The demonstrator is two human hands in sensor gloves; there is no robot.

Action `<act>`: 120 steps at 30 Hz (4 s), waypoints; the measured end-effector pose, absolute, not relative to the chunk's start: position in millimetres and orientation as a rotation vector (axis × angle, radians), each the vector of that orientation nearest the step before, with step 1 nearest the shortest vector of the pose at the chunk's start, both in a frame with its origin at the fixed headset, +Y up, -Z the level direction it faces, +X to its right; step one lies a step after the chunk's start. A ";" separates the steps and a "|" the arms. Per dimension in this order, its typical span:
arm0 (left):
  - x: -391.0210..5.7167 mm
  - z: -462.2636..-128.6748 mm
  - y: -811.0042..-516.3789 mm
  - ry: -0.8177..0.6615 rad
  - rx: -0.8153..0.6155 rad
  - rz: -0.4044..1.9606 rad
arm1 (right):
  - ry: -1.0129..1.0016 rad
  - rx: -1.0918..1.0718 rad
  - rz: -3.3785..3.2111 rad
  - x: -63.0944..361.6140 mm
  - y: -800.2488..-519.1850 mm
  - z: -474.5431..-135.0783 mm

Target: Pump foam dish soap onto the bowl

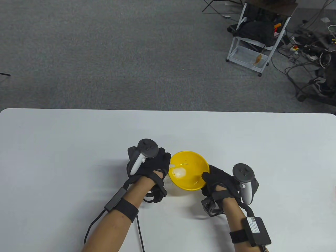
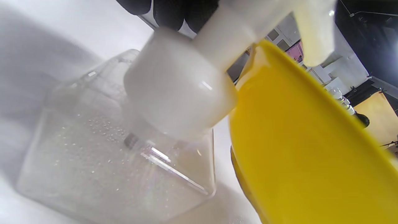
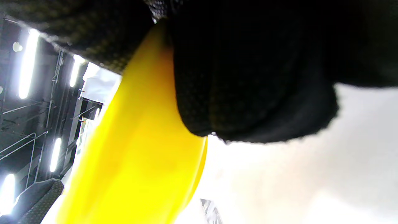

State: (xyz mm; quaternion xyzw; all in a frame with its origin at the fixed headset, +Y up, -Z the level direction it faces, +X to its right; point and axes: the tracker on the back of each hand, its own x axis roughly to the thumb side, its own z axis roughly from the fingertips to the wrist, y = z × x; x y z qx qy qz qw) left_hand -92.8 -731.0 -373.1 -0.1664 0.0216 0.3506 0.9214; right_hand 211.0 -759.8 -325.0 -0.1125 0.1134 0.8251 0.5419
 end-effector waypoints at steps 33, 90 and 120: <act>-91.4 -368.3 -748.4 0.012 -0.277 0.778 | 0.280 -0.270 1.934 210.8 -764.1 -325.0; -99.6 -366.5 -744.0 0.066 -0.295 0.838 | 0.041 -0.851 1.796 414.4 -800.6 -280.1; -119.2 -342.5 -703.4 0.130 -0.180 0.747 | -0.364 -0.520 2.390 353.9 -694.5 -242.2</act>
